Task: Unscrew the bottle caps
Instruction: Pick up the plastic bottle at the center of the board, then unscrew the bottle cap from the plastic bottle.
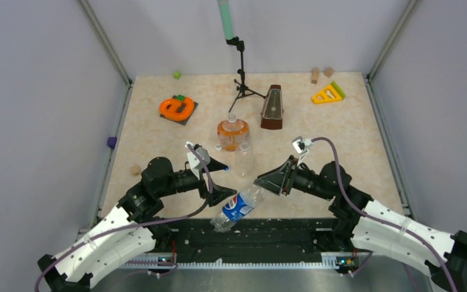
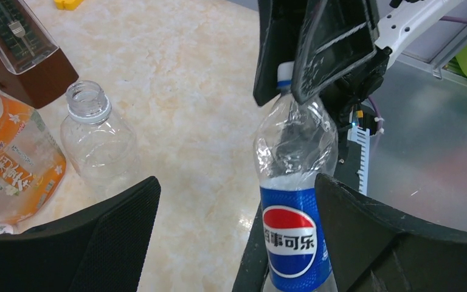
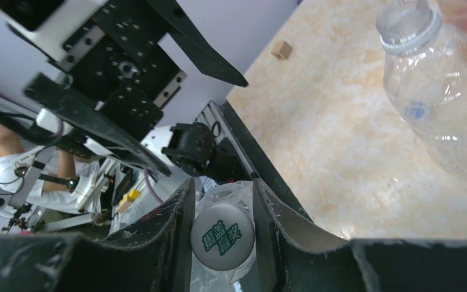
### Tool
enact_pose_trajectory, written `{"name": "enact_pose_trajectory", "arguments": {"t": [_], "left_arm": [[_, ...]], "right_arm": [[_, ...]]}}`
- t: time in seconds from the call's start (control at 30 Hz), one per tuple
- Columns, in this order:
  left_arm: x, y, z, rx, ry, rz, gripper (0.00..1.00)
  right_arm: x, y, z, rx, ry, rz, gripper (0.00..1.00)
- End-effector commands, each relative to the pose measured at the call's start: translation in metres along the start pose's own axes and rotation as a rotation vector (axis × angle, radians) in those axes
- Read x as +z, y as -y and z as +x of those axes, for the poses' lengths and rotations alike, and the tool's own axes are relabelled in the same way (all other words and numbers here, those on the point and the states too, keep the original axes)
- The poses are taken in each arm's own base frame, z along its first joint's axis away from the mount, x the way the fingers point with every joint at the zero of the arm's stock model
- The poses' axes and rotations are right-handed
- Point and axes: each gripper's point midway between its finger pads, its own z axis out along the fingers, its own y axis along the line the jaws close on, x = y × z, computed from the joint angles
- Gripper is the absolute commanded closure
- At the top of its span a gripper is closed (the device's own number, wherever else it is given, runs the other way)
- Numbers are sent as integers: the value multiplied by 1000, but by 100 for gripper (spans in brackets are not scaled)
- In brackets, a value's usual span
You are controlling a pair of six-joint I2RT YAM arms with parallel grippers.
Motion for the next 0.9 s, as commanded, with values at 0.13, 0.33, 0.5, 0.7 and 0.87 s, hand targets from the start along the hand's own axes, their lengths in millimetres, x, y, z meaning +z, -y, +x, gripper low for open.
{"name": "enact_pose_trajectory", "arguments": {"t": [0.13,0.33,0.5,0.7,0.87], "left_arm": [[-7,0,-13,14,38,-34,2],[3,-1,-8,-8,27,-6,3],[6,3,-7,13,-10,31,4],[2,-2,-14,24,70,-13,2],[1,2,-17,16,119,10,1]], "right_arm": [[-32,-12,-28,-36,158,11,98],[-41,-21,-31,-62,143,3,97],[-36,-19,-21,-87,42,36,97],[-29,-18,-21,-88,4,54,97],[-29,-37,-28,-89,31,-24,97]]}}
